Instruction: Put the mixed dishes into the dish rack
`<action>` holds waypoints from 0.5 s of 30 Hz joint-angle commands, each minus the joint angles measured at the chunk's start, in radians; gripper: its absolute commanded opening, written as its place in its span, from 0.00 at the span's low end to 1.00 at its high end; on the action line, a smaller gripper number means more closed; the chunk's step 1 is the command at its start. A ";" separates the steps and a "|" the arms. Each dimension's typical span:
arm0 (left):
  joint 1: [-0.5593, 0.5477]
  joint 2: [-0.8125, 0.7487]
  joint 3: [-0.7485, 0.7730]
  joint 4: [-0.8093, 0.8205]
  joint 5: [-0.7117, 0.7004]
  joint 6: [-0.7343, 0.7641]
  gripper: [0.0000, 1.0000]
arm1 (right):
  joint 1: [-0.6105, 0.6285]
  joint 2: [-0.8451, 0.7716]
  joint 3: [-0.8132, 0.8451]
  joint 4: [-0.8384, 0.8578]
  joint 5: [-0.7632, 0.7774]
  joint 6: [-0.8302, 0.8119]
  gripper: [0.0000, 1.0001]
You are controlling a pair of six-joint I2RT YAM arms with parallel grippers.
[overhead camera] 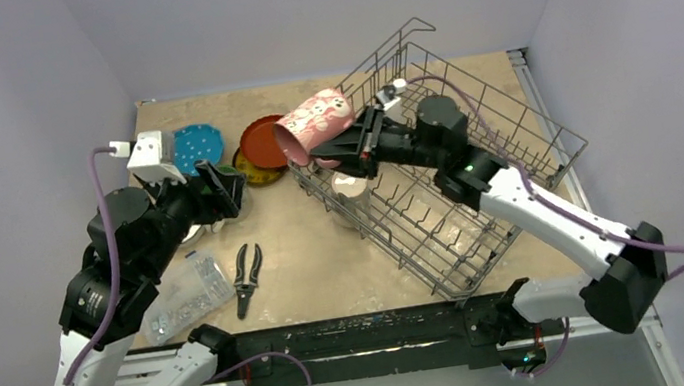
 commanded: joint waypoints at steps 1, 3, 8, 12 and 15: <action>-0.002 -0.014 0.054 -0.181 -0.122 -0.126 0.76 | -0.111 -0.172 0.074 -0.296 0.080 -0.441 0.00; -0.002 -0.001 0.075 -0.238 -0.114 -0.164 0.87 | -0.124 -0.193 0.142 -0.529 0.169 -0.644 0.00; -0.003 0.008 0.078 -0.298 -0.051 -0.229 0.95 | -0.124 -0.227 0.192 -0.850 0.352 -0.930 0.00; -0.003 -0.008 0.041 -0.261 0.024 -0.262 0.95 | -0.124 -0.259 0.147 -0.897 0.440 -0.996 0.00; -0.003 0.007 0.036 -0.254 0.070 -0.278 0.95 | -0.124 -0.273 0.099 -0.894 0.482 -1.002 0.00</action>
